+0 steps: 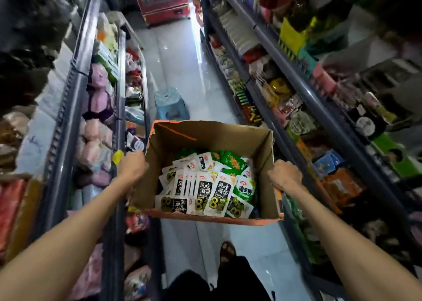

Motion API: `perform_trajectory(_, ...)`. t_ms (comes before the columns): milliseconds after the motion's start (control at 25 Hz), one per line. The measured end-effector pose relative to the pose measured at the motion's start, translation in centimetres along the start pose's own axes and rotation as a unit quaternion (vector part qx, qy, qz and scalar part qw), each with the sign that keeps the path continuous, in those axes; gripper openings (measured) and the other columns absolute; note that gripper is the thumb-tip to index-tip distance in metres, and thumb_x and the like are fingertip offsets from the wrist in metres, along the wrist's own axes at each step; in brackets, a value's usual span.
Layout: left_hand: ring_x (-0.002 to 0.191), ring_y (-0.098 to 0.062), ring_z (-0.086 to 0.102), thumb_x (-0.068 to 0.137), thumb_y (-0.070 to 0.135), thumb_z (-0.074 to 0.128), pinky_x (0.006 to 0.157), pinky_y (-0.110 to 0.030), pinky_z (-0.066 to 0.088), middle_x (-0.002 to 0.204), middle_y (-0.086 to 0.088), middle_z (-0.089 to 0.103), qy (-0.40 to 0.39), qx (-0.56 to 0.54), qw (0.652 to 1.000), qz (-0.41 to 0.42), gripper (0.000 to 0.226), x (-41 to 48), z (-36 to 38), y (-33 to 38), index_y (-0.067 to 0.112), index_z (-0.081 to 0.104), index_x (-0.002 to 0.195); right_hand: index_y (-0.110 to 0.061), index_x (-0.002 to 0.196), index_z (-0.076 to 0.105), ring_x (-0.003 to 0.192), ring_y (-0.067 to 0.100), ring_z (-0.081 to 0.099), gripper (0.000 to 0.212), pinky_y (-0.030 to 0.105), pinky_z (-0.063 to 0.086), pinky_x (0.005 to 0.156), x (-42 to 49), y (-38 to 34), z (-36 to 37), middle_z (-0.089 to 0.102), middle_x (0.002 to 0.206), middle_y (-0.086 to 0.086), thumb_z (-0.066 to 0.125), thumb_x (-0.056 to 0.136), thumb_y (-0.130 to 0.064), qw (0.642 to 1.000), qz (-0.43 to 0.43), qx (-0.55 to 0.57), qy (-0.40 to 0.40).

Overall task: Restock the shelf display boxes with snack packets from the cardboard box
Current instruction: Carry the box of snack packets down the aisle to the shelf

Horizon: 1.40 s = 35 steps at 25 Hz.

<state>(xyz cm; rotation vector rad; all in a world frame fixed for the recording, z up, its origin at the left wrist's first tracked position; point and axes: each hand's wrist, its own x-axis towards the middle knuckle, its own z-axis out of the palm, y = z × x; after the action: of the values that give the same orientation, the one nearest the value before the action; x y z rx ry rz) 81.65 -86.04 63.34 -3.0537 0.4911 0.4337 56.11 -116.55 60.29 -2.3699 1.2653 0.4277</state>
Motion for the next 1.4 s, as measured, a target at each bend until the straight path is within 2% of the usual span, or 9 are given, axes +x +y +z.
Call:
perform_trajectory(80, 0.105, -0.046, 0.059, 0.084, 0.011, 0.058, 0.086, -0.045, 0.05, 0.113, -0.031, 0.061, 0.009, -0.004, 1.0, 0.003, 0.029, 5.6, -2.6, 0.7, -0.006, 0.059, 0.108, -0.016, 0.067, 0.052, 0.09, 0.035, 0.066, 0.024, 0.037, 0.05, 0.071, 4.2, -3.5, -2.6, 0.068, 0.092, 0.013, 0.052, 0.089, -0.024, 1.0, 0.001, 0.016, 0.001)
perform_trajectory(160, 0.106, -0.047, 0.059, 0.082, 0.011, 0.058, 0.087, -0.047, 0.05, 0.114, -0.031, 0.061, 0.014, -0.003, 1.0, 0.011, 0.031, 12.3, -4.9, 1.8, -0.005, 0.06, 0.109, -0.018, 0.065, 0.049, 0.092, 0.035, 0.066, 0.026, 0.036, 0.048, 0.071, 9.1, -7.0, -5.0, 0.069, 0.094, 0.014, 0.053, 0.09, -0.025, 1.0, 0.009, 0.021, 0.005)
perform_trajectory(280, 0.107, -0.046, 0.059, 0.083, 0.01, 0.058, 0.087, -0.047, 0.049, 0.115, -0.03, 0.06, 0.008, -0.003, 1.0, 0.026, 0.031, 23.1, -6.9, 4.4, -0.002, 0.061, 0.111, -0.013, 0.079, 0.058, 0.101, 0.037, 0.064, 0.015, 0.036, 0.046, 0.074, 17.1, -11.8, -7.1, 0.069, 0.108, 0.016, 0.055, 0.089, -0.023, 1.0, 0.016, 0.019, 0.009)
perform_trajectory(400, 0.102, -0.045, 0.06, 0.084, 0.009, 0.057, 0.082, -0.047, 0.05, 0.11, -0.03, 0.062, -0.007, 0.009, 0.997, 0.074, 0.026, 34.0, -7.7, 7.5, -0.004, 0.062, 0.105, -0.008, 0.109, 0.064, 0.107, 0.038, 0.063, 0.027, 0.038, 0.05, 0.08, 24.5, -15.5, -7.8, 0.066, 0.117, 0.017, 0.054, 0.091, -0.025, 0.998, 0.063, 0.021, 0.022)
perform_trajectory(680, 0.103, -0.046, 0.061, 0.083, 0.009, 0.056, 0.084, -0.046, 0.05, 0.11, -0.03, 0.063, -0.019, 0.063, 0.978, 0.197, 0.027, 56.4, -13.5, 18.3, -0.001, 0.065, 0.106, -0.012, 0.111, 0.067, 0.111, 0.035, 0.062, 0.026, 0.038, 0.05, 0.083, 38.9, -21.8, -11.4, 0.066, 0.121, 0.014, 0.055, 0.092, -0.027, 0.976, 0.2, 0.09, 0.017)
perform_trajectory(920, 0.102, -0.045, 0.062, 0.086, 0.007, 0.052, 0.084, -0.044, 0.051, 0.108, -0.028, 0.065, -0.027, 0.13, 0.954, 0.268, 0.027, 72.8, -14.6, 28.3, 0.001, 0.065, 0.108, -0.01, 0.11, 0.068, 0.11, 0.034, 0.063, 0.026, 0.036, 0.051, 0.082, 51.5, -25.2, -11.2, 0.067, 0.118, 0.013, 0.057, 0.093, -0.027, 0.957, 0.264, 0.118, -0.016)
perform_trajectory(1120, 0.095, -0.043, 0.065, 0.089, 0.017, 0.055, 0.078, -0.041, 0.052, 0.102, -0.027, 0.067, -0.039, 0.144, 0.936, 0.319, 0.025, 81.7, -15.7, 34.3, 0.0, 0.067, 0.102, -0.008, 0.107, 0.067, 0.108, 0.035, 0.063, 0.026, 0.037, 0.051, 0.081, 57.5, -27.5, -12.8, 0.067, 0.116, 0.014, 0.056, 0.093, -0.027, 0.936, 0.316, 0.151, -0.029)
perform_trajectory(1280, 0.097, -0.044, 0.063, 0.089, 0.018, 0.051, 0.08, -0.042, 0.052, 0.104, -0.026, 0.066, -0.071, 0.168, 0.914, 0.361, 0.028, 86.9, -16.0, 40.2, 0.001, 0.067, 0.104, -0.006, 0.105, 0.068, 0.107, 0.036, 0.064, 0.026, 0.036, 0.05, 0.08, 60.2, -28.6, -14.1, 0.068, 0.114, 0.017, 0.057, 0.091, -0.024, 0.904, 0.374, 0.206, -0.018)
perform_trajectory(1400, 0.098, -0.042, 0.063, 0.086, 0.016, 0.051, 0.08, -0.041, 0.053, 0.106, -0.024, 0.066, -0.096, 0.19, 0.894, 0.395, 0.028, 89.4, -15.1, 43.8, 0.002, 0.067, 0.104, -0.008, 0.109, 0.067, 0.11, 0.035, 0.062, 0.03, 0.037, 0.049, 0.085, 60.8, -29.7, -13.5, 0.067, 0.115, 0.014, 0.052, 0.097, -0.03, 0.871, 0.431, 0.234, -0.008)
